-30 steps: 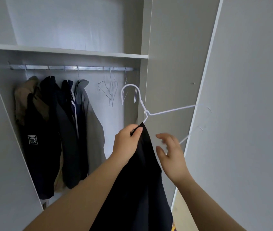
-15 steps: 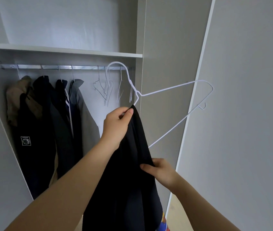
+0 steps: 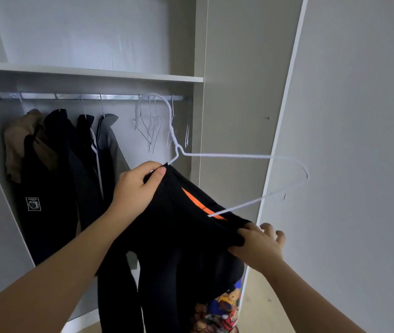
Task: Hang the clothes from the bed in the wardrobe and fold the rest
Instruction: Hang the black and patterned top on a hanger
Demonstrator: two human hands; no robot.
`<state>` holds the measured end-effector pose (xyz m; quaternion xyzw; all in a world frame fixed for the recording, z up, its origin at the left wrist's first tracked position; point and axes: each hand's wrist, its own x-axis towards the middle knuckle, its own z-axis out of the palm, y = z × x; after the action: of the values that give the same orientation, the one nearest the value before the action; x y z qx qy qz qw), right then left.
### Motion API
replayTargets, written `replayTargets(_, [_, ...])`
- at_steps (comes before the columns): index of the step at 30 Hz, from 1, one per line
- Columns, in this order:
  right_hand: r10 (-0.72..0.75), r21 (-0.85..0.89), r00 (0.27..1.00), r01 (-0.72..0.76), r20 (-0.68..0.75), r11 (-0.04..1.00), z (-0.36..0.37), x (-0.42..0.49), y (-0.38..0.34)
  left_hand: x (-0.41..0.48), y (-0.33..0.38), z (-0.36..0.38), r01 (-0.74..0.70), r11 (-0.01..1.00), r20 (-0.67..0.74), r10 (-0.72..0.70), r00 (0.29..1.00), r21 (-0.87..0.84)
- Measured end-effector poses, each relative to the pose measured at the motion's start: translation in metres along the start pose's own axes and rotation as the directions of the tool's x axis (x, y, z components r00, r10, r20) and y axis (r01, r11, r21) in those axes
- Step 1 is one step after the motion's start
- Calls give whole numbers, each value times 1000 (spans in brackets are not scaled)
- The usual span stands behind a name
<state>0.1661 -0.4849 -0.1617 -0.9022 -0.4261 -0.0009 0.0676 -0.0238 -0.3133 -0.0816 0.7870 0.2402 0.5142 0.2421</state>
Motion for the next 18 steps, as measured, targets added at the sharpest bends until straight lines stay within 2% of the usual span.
replayTargets(4, [9,-37,998,-12,-68,999,-2,5,9,-6,-8,-10,-230,938,2,237,971,258])
replayTargets(9, [-99,-112,978,79,-185,991,-8,6,16,-2,-26,-28,-268,875,-8,296,955,404])
replayTargets(12, [-171,-168,947,128,-271,977,-12,7,24,3,-32,-39,-338,808,38,366,930,482])
replayTargets(13, [-173,-136,941,138,-289,981,-13,8,27,4,-33,-42,-372,779,59,399,915,504])
replayTargets(15, [-114,41,952,131,-284,991,-18,11,27,4,-36,-44,-430,730,98,451,887,532])
replayTargets(18, [-25,261,983,72,-181,963,-23,11,20,1,-39,-44,-447,717,112,465,878,534])
